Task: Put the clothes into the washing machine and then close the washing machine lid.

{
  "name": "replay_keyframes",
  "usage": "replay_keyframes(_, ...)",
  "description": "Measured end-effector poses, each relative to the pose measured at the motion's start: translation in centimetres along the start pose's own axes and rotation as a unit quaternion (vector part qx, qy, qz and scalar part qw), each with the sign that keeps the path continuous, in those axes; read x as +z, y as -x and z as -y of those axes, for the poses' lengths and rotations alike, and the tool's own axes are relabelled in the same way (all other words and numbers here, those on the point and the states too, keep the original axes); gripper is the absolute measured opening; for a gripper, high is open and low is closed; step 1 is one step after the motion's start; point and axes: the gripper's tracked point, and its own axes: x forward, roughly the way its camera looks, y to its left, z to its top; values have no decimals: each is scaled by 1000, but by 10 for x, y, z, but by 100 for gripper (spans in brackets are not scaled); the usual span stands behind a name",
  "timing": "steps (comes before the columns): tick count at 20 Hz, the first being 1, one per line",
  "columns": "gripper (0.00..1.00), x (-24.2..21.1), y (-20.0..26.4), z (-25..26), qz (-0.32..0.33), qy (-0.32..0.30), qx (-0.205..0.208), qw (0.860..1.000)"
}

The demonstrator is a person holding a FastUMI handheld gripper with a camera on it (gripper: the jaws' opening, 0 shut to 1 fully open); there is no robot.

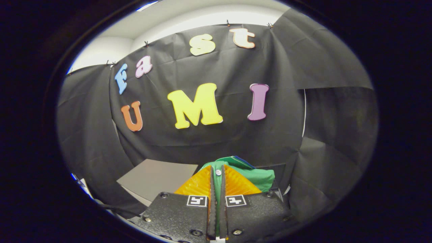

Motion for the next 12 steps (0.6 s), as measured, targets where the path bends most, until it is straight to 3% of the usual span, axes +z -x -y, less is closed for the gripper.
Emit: replay_keyframes(12, 7, -65, -21, 28, -113, -34, -18, 993)
